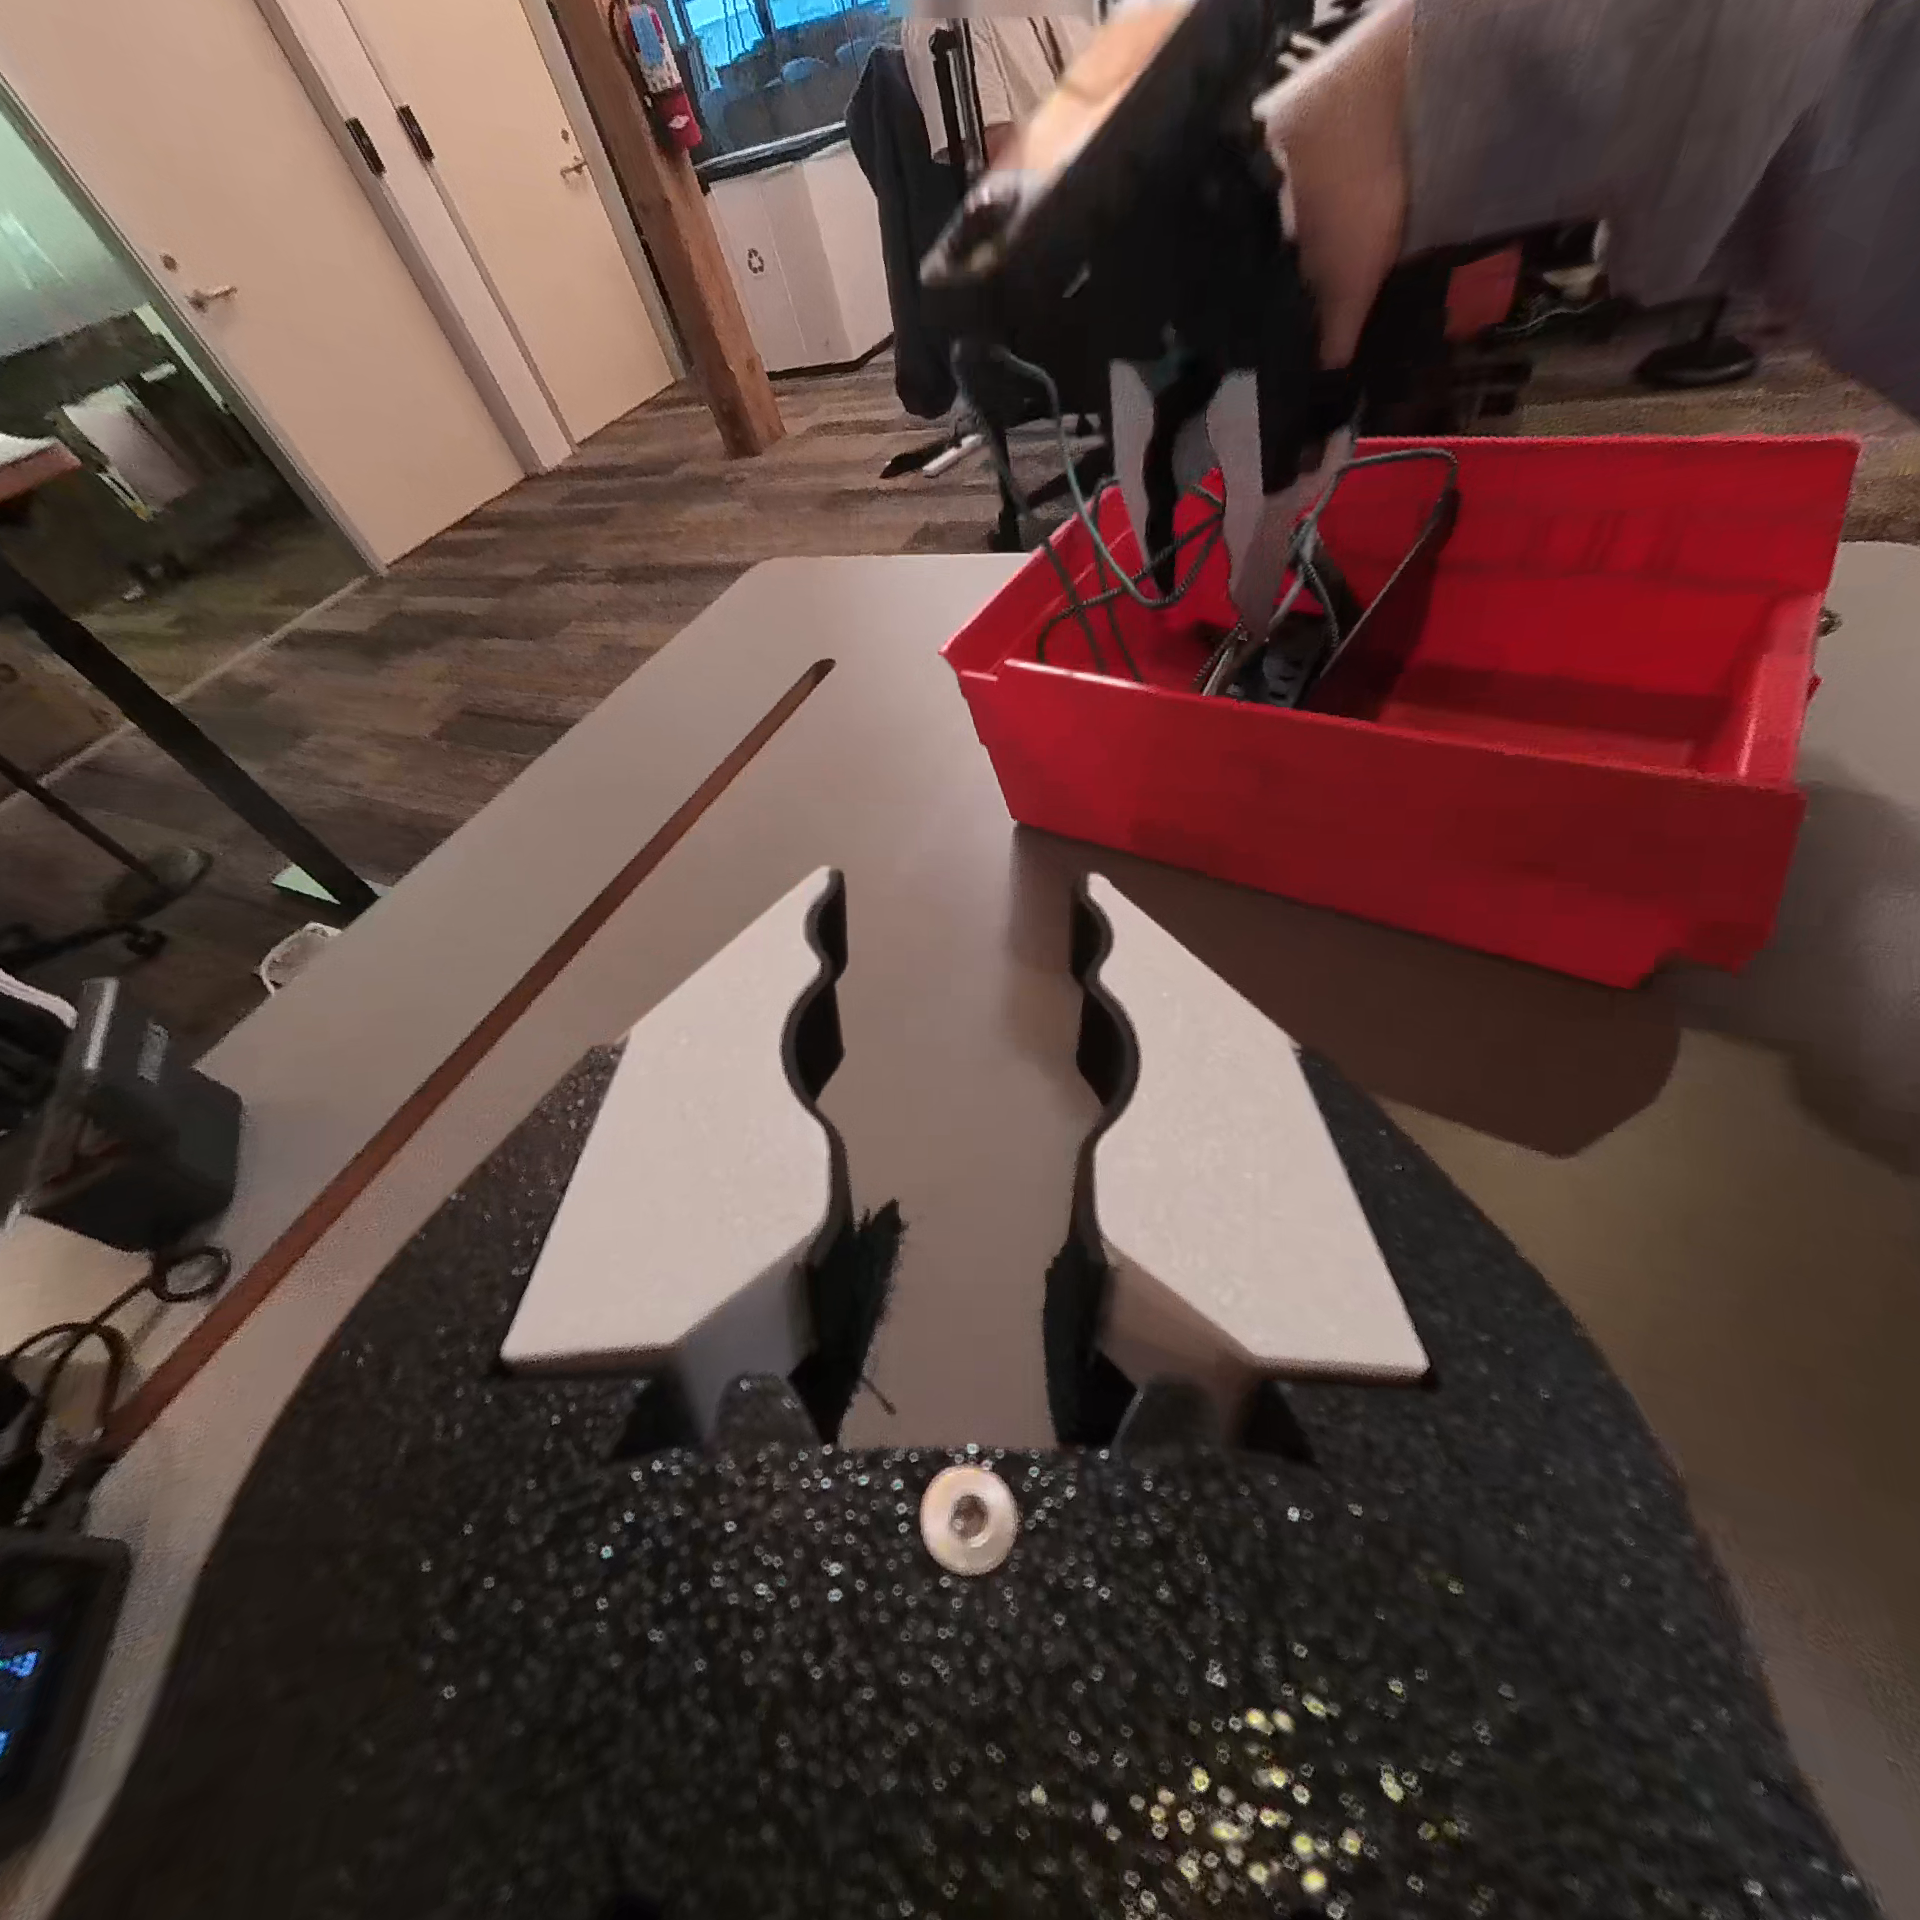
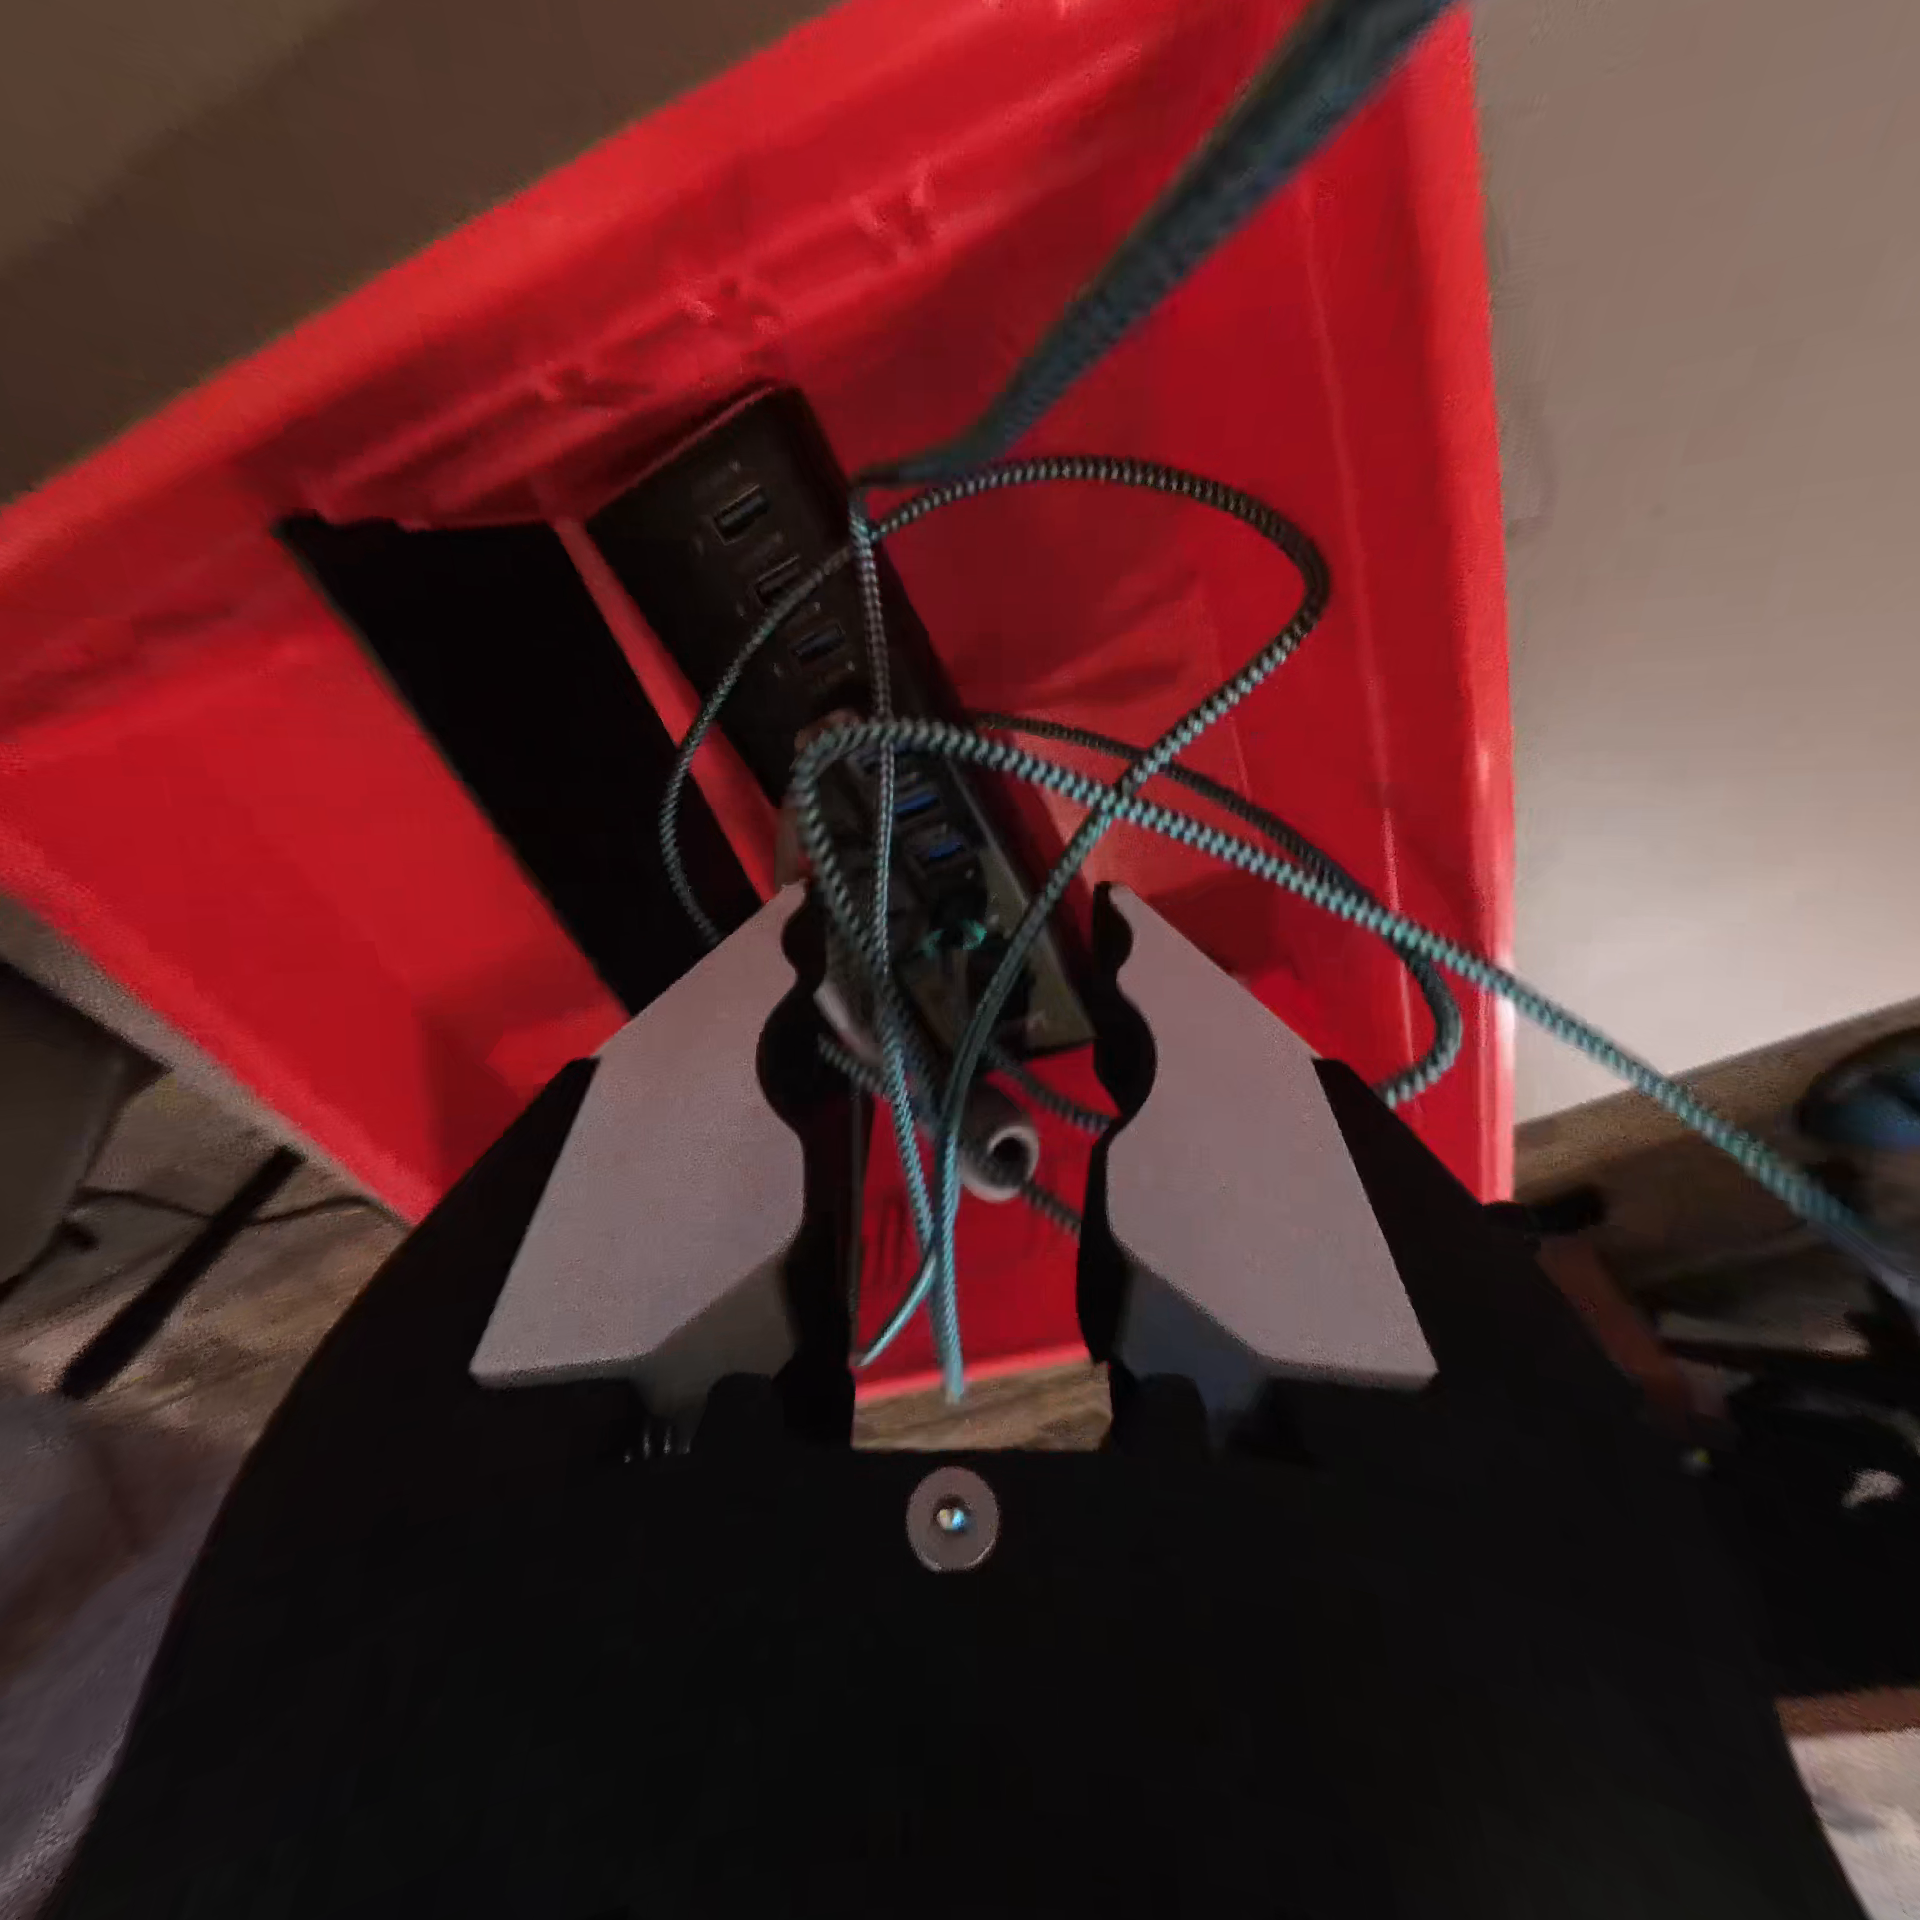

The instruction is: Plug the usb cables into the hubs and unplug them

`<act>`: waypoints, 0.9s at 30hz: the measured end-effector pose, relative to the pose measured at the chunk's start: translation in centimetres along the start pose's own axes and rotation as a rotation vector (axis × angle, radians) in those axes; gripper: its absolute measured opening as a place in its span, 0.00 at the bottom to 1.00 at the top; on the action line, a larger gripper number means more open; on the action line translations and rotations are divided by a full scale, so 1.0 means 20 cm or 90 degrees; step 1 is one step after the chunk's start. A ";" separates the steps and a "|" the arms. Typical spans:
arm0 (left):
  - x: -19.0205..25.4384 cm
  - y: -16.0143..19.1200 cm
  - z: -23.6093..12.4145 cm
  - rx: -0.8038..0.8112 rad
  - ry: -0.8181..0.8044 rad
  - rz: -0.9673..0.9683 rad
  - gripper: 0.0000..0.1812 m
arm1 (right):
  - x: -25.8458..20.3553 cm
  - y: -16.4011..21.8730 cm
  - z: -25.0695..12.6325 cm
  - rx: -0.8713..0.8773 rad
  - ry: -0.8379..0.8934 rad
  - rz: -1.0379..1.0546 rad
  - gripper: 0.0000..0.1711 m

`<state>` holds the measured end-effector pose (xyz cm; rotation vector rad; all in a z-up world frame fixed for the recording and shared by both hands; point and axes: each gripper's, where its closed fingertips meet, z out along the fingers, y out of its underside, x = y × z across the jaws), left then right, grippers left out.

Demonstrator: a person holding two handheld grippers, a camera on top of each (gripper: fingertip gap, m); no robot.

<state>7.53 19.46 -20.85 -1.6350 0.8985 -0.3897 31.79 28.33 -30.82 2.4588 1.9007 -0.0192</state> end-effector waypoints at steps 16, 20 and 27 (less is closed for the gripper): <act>-0.18 0.32 -0.21 0.076 -0.115 -0.184 0.28 | -0.44 -0.38 -0.99 0.499 0.447 0.022 0.56; -0.24 0.38 -0.27 0.120 -0.172 -0.176 0.34 | -0.88 -0.74 -1.01 0.811 0.390 0.020 0.56; -0.34 0.47 -0.33 0.139 -0.261 -0.099 0.38 | -0.75 -1.19 -0.52 1.056 0.380 0.161 0.51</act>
